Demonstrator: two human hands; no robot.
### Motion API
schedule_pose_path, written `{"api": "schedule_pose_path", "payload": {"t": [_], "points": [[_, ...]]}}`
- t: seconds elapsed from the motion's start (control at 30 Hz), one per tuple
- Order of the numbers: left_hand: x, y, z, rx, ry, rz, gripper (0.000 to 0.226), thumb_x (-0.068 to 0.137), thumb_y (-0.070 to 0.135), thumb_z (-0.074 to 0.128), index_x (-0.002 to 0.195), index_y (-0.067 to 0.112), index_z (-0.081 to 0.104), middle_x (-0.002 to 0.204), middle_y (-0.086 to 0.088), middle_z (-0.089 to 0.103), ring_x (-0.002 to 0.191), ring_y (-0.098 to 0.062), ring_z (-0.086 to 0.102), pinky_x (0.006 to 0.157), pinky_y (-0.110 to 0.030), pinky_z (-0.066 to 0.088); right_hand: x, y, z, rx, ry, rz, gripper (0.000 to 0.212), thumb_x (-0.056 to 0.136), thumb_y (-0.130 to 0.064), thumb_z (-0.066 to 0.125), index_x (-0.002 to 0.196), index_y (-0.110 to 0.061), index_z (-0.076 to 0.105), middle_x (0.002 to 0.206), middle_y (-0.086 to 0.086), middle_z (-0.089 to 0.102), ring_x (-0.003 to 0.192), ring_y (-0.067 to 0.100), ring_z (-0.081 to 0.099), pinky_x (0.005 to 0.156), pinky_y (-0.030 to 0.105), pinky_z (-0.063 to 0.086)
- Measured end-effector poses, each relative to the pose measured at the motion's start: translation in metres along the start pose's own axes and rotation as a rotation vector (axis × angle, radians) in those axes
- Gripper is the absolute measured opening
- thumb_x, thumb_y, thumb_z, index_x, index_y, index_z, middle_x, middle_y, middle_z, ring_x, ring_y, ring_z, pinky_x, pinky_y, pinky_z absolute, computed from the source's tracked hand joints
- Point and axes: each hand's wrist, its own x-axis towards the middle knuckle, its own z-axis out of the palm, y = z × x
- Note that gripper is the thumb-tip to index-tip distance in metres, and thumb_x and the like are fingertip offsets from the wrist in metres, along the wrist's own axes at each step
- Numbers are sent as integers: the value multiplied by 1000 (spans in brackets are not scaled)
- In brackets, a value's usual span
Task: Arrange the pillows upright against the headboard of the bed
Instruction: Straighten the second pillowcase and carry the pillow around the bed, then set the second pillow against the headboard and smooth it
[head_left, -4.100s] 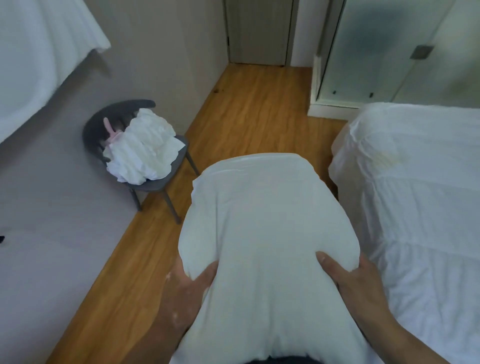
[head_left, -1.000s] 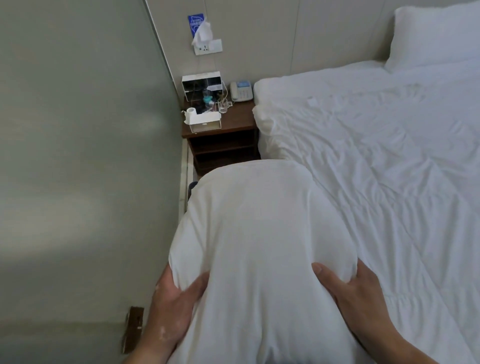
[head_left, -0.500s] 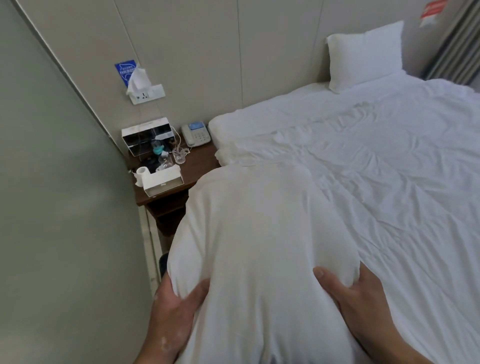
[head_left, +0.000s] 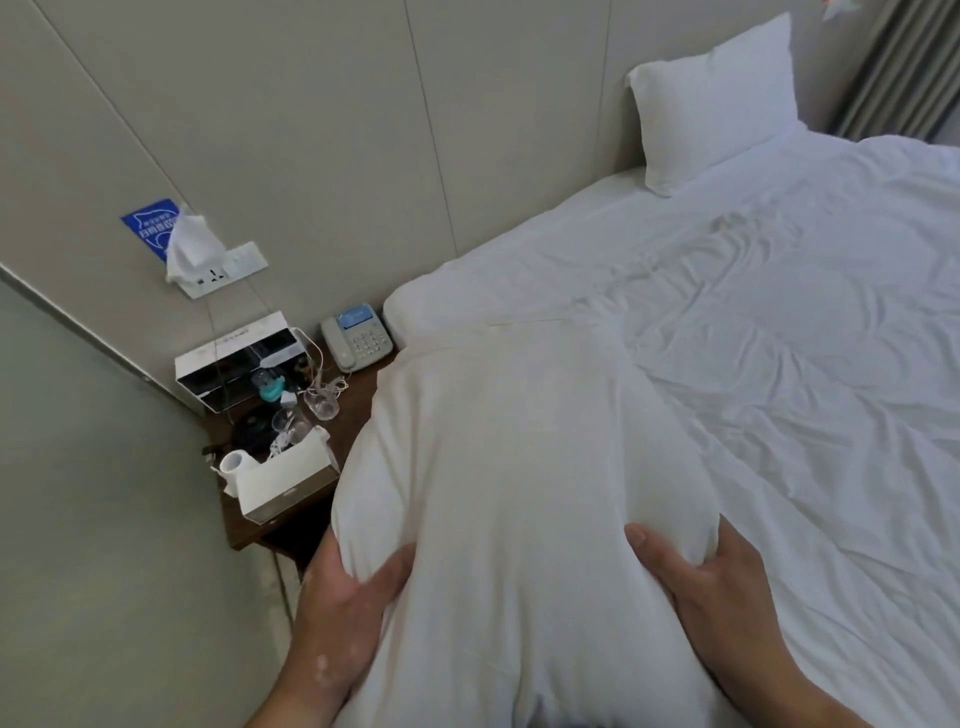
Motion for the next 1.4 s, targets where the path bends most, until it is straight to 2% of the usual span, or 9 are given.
{"api": "schedule_pose_path", "payload": {"t": [0.2, 0.43, 0.53, 0.63, 0.83, 1.0, 1.1, 1.23, 1.4], "points": [[95, 50, 53, 2, -25, 24, 62, 79, 22, 81, 132, 31, 51, 97, 29, 52, 87, 15, 46, 69, -9, 34, 104, -34, 5, 19, 41, 4, 27, 76, -32, 86, 99, -30, 72, 91, -23, 77, 87, 5, 72, 75, 35, 54], [194, 99, 100, 95, -75, 125, 70, 78, 21, 82, 139, 25, 48, 99, 28, 50, 104, -13, 50, 89, -30, 36, 187, -59, 20, 102, 115, 18, 25, 77, -32, 85, 97, -30, 70, 90, -30, 74, 79, -7, 69, 71, 32, 52], [244, 118, 116, 135, -117, 172, 71, 77, 19, 82, 140, 23, 49, 112, 14, 57, 110, -15, 51, 93, -31, 36, 219, -72, 35, 155, 167, 9, 24, 79, -31, 84, 97, -30, 70, 90, -28, 75, 79, -6, 70, 70, 27, 50], [303, 141, 130, 184, -166, 225, 58, 78, 16, 82, 126, 29, 52, 101, 24, 55, 109, -16, 54, 91, -30, 38, 254, -86, 55, 206, 205, 7, 21, 80, -26, 83, 95, -31, 69, 88, -28, 75, 79, -6, 71, 69, 24, 50], [436, 176, 169, 258, -303, 326, 69, 78, 12, 82, 139, 16, 51, 116, 9, 56, 110, -11, 49, 91, -28, 35, 340, -106, 106, 228, 348, 36, 25, 81, -28, 83, 98, -36, 67, 93, -28, 75, 83, -5, 71, 73, 25, 54], [549, 187, 213, 286, -434, 360, 75, 73, 18, 88, 139, 15, 52, 120, 10, 56, 113, -11, 52, 95, -27, 36, 420, -114, 147, 223, 448, 89, 31, 82, -29, 82, 109, -31, 69, 100, -17, 78, 88, 2, 74, 80, 32, 58], [606, 185, 240, 329, -490, 397, 74, 75, 17, 85, 141, 14, 51, 123, 10, 54, 114, -10, 51, 93, -23, 37, 463, -110, 168, 223, 490, 107, 26, 85, -24, 81, 106, -32, 68, 96, -20, 78, 86, 0, 74, 75, 24, 58], [677, 172, 269, 394, -600, 412, 95, 57, 54, 80, 141, 18, 51, 125, 12, 55, 114, -8, 52, 93, -22, 37, 511, -90, 199, 229, 486, 132, 23, 87, -16, 79, 99, -32, 67, 89, -28, 76, 82, -7, 72, 68, 11, 55], [757, 128, 299, 547, -728, 363, 87, 73, 39, 85, 147, 20, 44, 137, 4, 55, 126, -16, 50, 98, -23, 31, 561, -32, 251, 114, 362, 367, 29, 87, -39, 74, 115, -29, 71, 103, -18, 78, 97, -2, 72, 91, 30, 57]]}}
